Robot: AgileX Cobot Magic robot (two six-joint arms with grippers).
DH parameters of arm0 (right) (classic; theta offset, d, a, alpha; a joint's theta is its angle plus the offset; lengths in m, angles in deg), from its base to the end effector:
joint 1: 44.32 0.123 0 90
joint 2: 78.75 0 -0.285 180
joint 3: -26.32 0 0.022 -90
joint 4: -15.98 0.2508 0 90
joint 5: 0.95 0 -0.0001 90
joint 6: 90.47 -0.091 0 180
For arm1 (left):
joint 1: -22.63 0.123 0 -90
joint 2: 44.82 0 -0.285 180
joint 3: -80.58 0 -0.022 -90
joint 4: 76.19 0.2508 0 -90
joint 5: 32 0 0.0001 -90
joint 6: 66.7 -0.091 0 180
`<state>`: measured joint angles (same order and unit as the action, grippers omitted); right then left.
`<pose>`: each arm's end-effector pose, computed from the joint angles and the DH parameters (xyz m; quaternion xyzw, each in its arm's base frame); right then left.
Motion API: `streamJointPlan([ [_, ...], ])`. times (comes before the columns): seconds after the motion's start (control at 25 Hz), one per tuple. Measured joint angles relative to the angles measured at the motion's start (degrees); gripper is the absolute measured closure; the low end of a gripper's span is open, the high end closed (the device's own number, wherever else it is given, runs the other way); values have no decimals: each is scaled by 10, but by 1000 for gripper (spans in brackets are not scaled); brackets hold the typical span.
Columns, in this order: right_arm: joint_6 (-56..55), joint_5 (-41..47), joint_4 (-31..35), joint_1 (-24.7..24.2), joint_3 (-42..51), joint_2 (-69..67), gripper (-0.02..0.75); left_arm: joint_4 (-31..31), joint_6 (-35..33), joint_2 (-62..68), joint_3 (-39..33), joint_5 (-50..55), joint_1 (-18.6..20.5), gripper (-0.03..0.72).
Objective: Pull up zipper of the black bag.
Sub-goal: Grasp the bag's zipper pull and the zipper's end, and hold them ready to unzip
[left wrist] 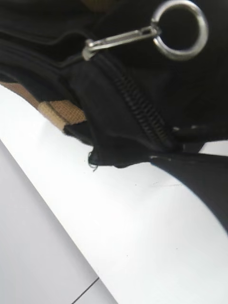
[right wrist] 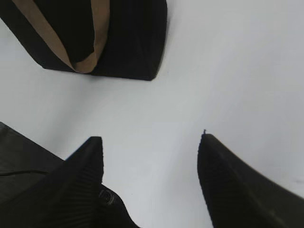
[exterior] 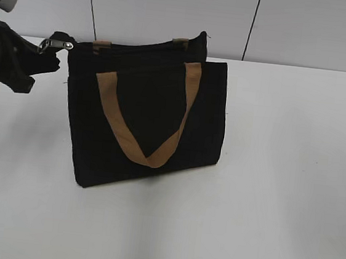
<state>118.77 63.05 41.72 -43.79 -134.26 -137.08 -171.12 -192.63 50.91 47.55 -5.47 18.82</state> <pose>0.1450 0.0369 0.3767 -0.2108 0.8970 0.1350 0.3643 0.3001 -0.0607 0.2185 0.3543 0.7997 -0.0972 0.4748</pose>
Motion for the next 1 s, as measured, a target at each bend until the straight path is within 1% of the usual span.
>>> streamJointPlan([
  [0.12, 33, -1, 40, 0, -34, -49, 267, 58, 50, -23, 0, 1, 0, 666],
  [0.2, 53, -2, 66, 0, -58, -79, 285, 88, 77, -40, 0, 1, 0, 666],
  [0.28, 69, -2, 86, 5, -88, -106, 307, 107, 88, -58, 0, 2, 0, 666],
  [0.36, 76, -2, 91, 23, -116, -133, 320, 118, 98, -71, 0, 4, 0, 666],
  [0.52, 78, -11, 95, 94, -170, -194, 327, 124, 112, -89, 0, 5, 0, 666],
  [0.72, 78, -40, 96, 188, -231, -289, 377, 125, 114, -101, 0, 5, 0, 666],
  [0.84, 78, -60, 96, 246, -276, -347, 393, 125, 114, -109, 0, 6, 0, 667],
  [1.0, 67, -95, 98, 301, -326, -424, 395, 125, 114, -128, 0, -1, 0, 666],
])
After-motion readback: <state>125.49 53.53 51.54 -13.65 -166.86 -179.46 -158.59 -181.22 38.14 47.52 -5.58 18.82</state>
